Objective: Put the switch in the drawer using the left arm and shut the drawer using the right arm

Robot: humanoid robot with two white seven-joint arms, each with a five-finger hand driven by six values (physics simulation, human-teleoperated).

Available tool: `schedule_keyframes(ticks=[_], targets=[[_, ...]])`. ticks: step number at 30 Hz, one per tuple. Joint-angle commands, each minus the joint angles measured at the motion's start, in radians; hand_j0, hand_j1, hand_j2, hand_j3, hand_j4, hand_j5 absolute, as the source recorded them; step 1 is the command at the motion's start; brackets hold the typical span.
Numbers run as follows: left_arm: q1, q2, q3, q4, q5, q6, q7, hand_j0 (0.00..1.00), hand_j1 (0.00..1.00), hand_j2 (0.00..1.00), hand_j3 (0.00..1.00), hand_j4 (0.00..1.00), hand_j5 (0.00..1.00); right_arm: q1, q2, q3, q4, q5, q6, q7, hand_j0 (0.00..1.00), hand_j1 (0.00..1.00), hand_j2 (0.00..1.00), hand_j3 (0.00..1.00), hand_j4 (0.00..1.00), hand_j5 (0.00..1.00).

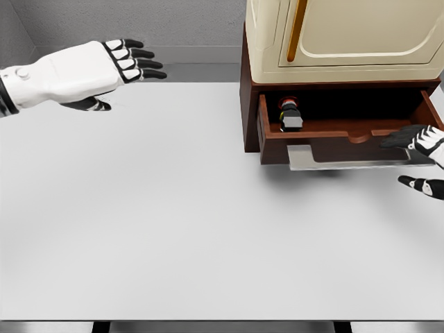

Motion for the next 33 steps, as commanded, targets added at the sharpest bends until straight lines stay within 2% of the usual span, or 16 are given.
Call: schedule_keyframes(ticks=[1,4,6,10,13,15,18,21,25,33], targets=[[0.006,0.030,0.009,0.005,0.014,0.001,0.001,1.00,1.00,1.00,1.00,1.00,1.00,0.002,-0.012,0.007,-0.004,0.013,-0.004,0.008,0.76,0.76,0.76,0.76,0.76,0.76],[0.055,0.052,0.029,0.005,0.014,0.001,0.001,1.00,1.00,1.00,1.00,1.00,1.00,0.012,-0.021,0.007,-0.004,0.013,-0.004,0.008,0.76,0.76,0.76,0.76,0.76,0.76],[0.064,0.061,0.035,0.005,0.014,0.001,0.001,1.00,1.00,1.00,1.00,1.00,1.00,0.012,-0.017,0.005,-0.004,0.013,-0.004,0.008,0.76,0.76,0.76,0.76,0.76,0.76],[0.098,0.072,0.083,0.005,0.014,0.001,0.001,1.00,1.00,1.00,1.00,1.00,1.00,-0.021,-0.003,-0.016,-0.002,-0.030,-0.004,0.000,0.77,0.77,0.77,0.77,0.77,0.77],[0.101,0.072,0.093,0.005,0.015,0.001,0.001,1.00,1.00,1.00,1.00,1.00,1.00,-0.035,-0.001,-0.065,-0.002,-0.062,-0.004,-0.001,0.77,0.77,0.77,0.77,0.77,0.77],[0.101,0.072,0.095,0.005,0.017,0.001,0.001,1.00,1.00,1.00,1.00,1.00,1.00,-0.034,-0.006,-0.067,-0.002,-0.065,-0.004,0.000,0.77,0.77,0.77,0.77,0.77,0.77],[0.106,0.072,0.101,0.005,0.017,0.001,0.001,1.00,1.00,1.00,1.00,1.00,1.00,-0.017,-0.014,-0.059,-0.004,-0.065,-0.004,-0.001,0.74,0.74,0.74,0.74,0.74,0.74],[0.158,0.087,0.129,0.014,0.015,0.001,0.001,1.00,1.00,1.00,1.00,1.00,1.00,0.008,-0.015,-0.054,-0.004,-0.068,-0.004,-0.001,0.72,0.72,0.72,0.72,0.72,0.72],[0.186,0.090,0.156,0.017,0.017,0.001,0.001,1.00,1.00,1.00,1.00,1.00,1.00,0.032,-0.014,-0.044,-0.004,-0.068,-0.004,-0.001,0.67,0.67,0.67,0.67,0.67,0.67],[0.198,0.086,0.156,0.028,0.018,0.001,0.001,1.00,1.00,1.00,1.00,1.00,1.00,0.066,-0.023,-0.038,-0.004,-0.068,-0.004,0.008,0.66,0.66,0.66,0.66,0.66,0.66]])
